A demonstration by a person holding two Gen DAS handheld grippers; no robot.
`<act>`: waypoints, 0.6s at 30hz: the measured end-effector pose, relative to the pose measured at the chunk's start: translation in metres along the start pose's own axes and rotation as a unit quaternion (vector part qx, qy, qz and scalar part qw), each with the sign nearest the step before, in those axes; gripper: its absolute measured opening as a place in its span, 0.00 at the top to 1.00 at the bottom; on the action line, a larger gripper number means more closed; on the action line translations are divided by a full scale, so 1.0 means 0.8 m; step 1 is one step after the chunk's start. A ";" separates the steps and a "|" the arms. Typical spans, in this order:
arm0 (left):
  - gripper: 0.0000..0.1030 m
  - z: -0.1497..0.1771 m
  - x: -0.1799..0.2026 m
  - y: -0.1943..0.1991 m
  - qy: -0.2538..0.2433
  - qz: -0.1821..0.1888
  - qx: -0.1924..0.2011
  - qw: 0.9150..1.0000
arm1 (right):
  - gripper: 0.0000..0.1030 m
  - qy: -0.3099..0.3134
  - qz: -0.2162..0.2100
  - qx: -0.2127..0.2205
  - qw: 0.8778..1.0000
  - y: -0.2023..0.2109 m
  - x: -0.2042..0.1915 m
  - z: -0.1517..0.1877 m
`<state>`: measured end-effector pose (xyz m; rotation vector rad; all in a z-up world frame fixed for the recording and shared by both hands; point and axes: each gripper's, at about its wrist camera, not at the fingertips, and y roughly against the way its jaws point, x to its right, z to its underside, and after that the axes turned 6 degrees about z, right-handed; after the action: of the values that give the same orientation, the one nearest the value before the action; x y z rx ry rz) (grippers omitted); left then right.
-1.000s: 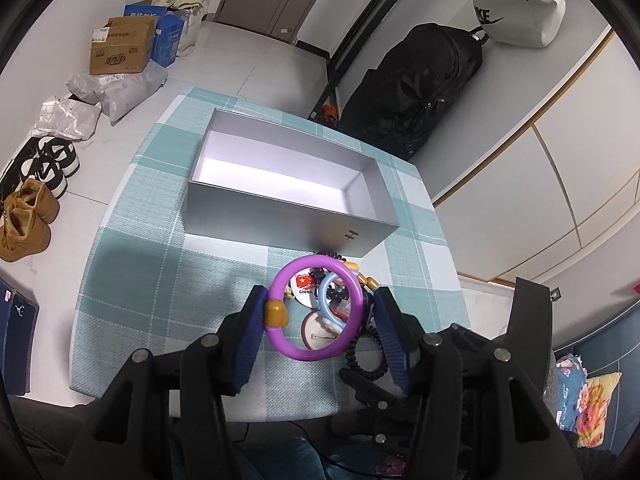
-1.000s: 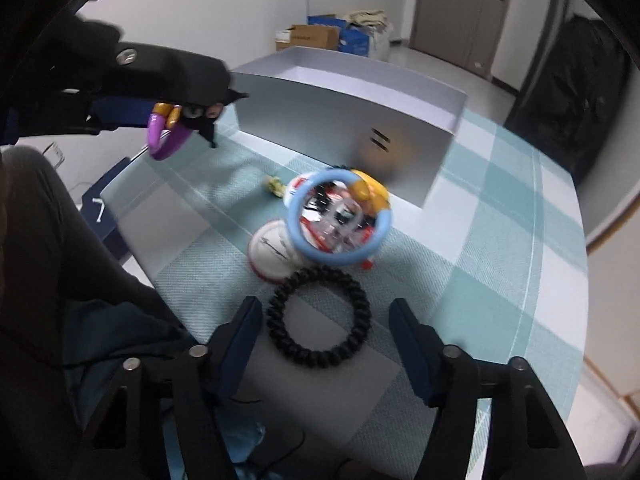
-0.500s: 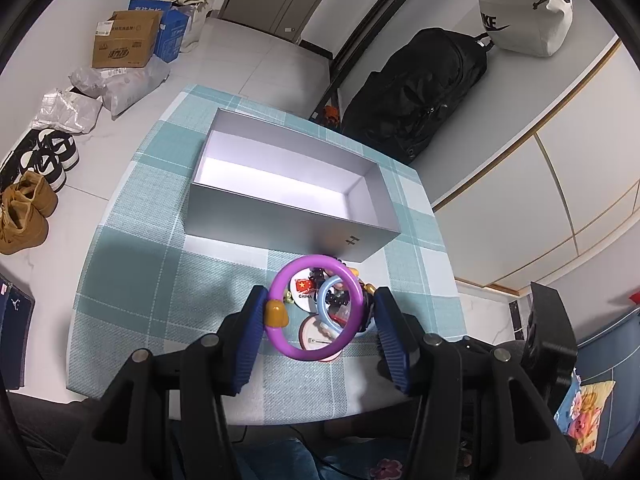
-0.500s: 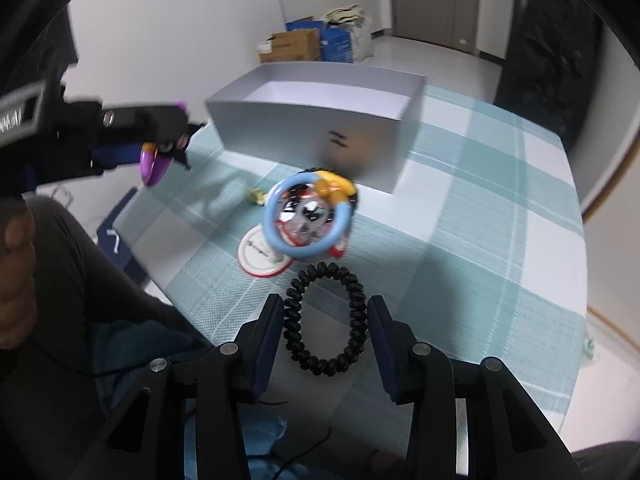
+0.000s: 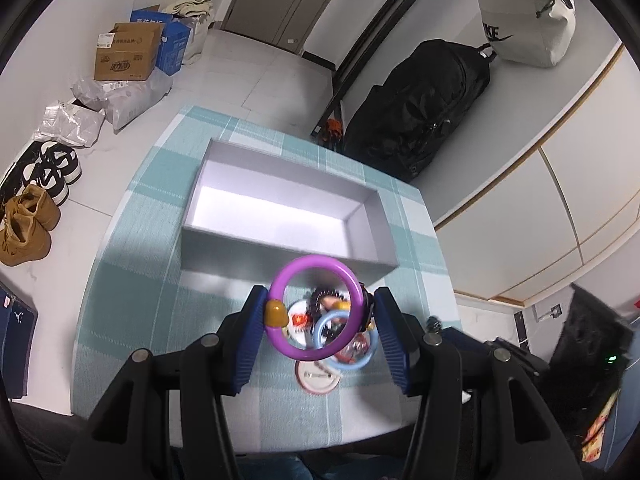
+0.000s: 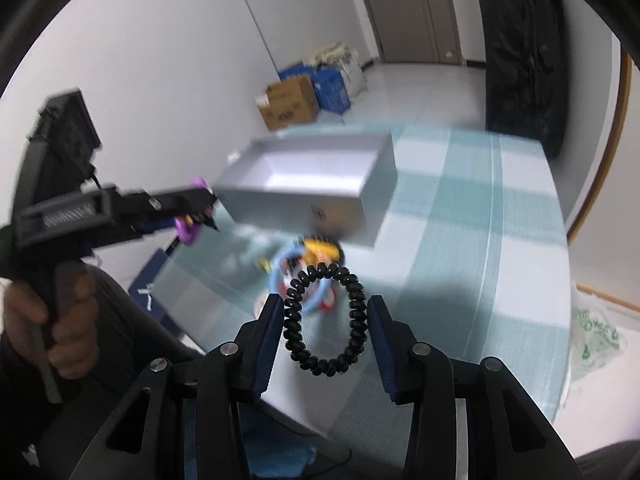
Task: Organize jewelry
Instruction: 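Carry the purple bangle and black bracelet over the grey box with both tools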
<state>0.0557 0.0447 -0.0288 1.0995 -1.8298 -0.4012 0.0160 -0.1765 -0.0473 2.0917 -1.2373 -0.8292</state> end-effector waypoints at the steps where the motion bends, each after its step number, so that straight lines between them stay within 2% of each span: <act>1: 0.53 -0.003 0.001 -0.002 -0.002 -0.003 0.002 1.000 | 0.60 -0.001 -0.003 0.007 1.000 0.003 -0.001 -0.006; 11: 0.53 -0.041 -0.004 -0.018 -0.002 -0.030 0.004 1.000 | 0.60 -0.008 -0.040 0.026 0.999 -0.022 -0.005 -0.085; 18: 0.53 -0.062 -0.016 -0.034 0.009 -0.034 -0.003 0.999 | 0.60 0.005 -0.062 0.010 0.998 -0.058 -0.003 -0.119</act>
<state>0.1137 0.0490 -0.0281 1.1595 -1.7784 -0.4342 0.1111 -0.1405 -0.0189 2.2032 -1.1242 -0.8635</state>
